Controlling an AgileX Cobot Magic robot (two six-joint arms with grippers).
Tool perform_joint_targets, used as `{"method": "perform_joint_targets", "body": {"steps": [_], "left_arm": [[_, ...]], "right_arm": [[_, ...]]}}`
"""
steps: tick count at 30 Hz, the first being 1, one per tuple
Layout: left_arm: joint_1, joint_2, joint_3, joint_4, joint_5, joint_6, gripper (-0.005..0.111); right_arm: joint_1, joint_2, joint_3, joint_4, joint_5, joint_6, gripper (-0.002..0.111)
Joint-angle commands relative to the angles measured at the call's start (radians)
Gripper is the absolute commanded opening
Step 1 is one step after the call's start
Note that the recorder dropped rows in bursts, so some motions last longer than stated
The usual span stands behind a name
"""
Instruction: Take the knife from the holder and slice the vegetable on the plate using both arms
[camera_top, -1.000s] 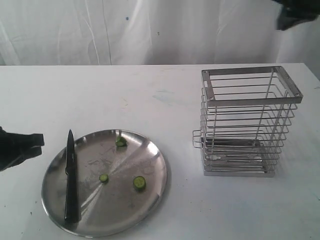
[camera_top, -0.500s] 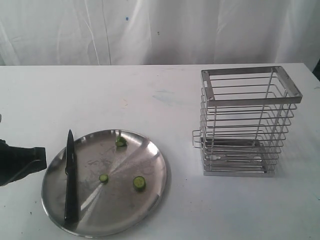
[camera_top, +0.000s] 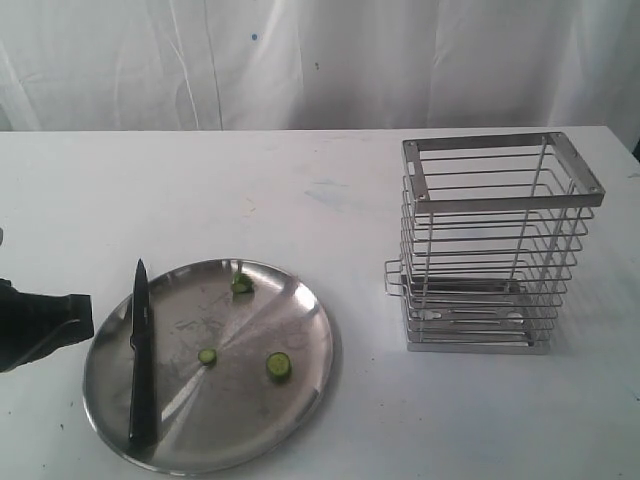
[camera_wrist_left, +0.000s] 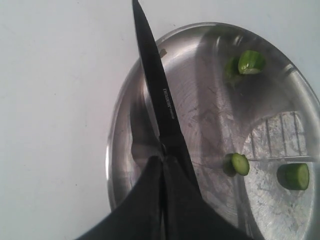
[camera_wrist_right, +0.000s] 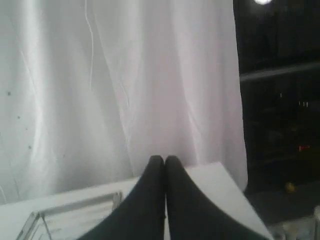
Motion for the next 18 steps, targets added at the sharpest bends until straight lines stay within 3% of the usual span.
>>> {"method": "perform_joint_targets", "body": {"steps": [1,6,10,13,18], "left_arm": [[0.003,-0.006,0.008,-0.005,0.016,0.004,0.000],[0.003,-0.006,0.008,-0.005,0.016,0.004,0.000],[0.003,-0.006,0.008,-0.005,0.016,0.004,0.000],[0.003,-0.009,0.008,-0.005,0.020,0.004,0.000],[0.003,-0.009,0.005,-0.005,0.017,0.004,0.000]], "right_arm": [[0.001,-0.055,0.001,-0.043,-0.212,-0.110,0.000],[0.001,-0.108,0.066,-0.062,-0.358,-0.100,0.000],[-0.022,-0.170,0.242,-0.078,-0.576,-0.111,0.000],[-0.058,-0.170,0.393,0.043,-0.704,-0.137,0.000],[-0.093,-0.170,0.573,0.090,-0.630,-0.145,0.000]]}}
